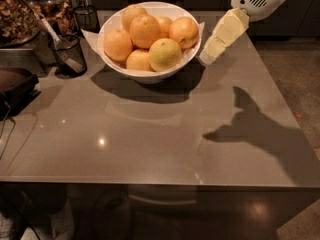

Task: Pick orange from white bowl

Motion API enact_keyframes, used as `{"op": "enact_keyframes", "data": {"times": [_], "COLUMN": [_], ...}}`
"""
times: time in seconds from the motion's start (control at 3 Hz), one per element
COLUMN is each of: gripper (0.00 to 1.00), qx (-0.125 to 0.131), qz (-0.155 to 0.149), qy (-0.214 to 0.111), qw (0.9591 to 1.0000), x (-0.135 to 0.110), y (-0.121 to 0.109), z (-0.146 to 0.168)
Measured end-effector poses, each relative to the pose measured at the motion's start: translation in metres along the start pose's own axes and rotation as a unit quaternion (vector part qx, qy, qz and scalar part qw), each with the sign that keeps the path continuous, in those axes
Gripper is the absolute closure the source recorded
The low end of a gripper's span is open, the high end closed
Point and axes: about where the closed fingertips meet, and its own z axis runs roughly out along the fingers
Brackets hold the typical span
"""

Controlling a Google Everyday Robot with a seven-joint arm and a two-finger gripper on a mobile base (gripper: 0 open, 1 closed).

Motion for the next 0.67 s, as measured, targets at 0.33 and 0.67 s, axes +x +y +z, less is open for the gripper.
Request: {"op": "enact_keyframes", "data": {"times": [0.33, 0.67], "gripper": [0.00, 0.00], "qx": [-0.010, -0.024], "qz": [0.008, -0.008], "qy": [0.006, 0.015], "qw": [0.9999, 0.9996], "x": [-0.028, -0.066], "y": [-0.008, -0.007], "z": [0.020, 0.040]}}
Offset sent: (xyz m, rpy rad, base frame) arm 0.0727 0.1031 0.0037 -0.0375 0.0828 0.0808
